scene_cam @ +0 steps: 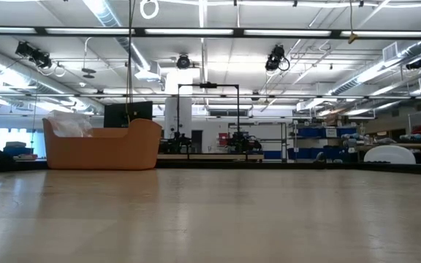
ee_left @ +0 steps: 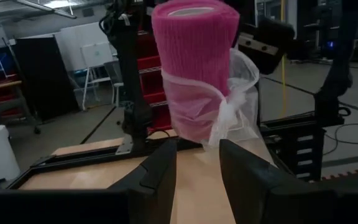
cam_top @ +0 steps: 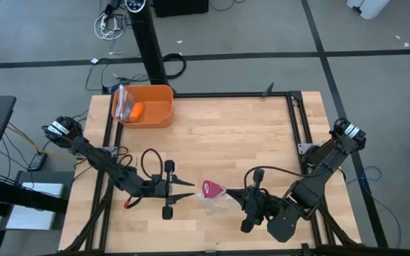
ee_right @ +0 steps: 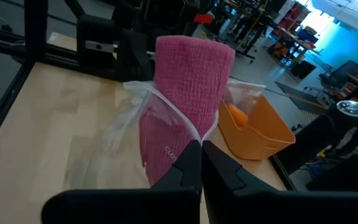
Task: Roll bandage
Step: Put the pink bandage into the transparent zip bag
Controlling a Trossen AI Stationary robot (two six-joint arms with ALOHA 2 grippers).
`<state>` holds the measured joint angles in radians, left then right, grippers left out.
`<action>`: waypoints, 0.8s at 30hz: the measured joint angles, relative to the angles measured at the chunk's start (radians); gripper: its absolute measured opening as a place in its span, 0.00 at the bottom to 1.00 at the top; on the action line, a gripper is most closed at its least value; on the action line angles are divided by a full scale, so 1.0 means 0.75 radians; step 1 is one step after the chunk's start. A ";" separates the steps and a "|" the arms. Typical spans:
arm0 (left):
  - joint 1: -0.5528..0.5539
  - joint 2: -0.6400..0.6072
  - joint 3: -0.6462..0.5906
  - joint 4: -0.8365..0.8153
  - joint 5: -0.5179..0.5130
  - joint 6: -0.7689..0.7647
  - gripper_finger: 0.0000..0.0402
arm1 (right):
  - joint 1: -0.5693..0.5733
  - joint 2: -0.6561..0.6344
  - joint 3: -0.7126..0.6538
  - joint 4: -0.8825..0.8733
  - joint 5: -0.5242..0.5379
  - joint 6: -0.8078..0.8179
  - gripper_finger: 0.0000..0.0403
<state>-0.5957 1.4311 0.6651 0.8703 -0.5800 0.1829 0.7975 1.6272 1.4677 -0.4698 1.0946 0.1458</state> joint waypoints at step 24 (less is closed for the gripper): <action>-0.024 0.001 0.107 -0.212 0.163 0.028 0.32 | -0.013 0.001 0.000 0.017 -0.012 -0.048 0.00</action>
<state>-0.6138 1.4321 0.7452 0.7116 -0.4577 0.2042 0.7876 1.6279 1.4677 -0.4568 1.0855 0.1101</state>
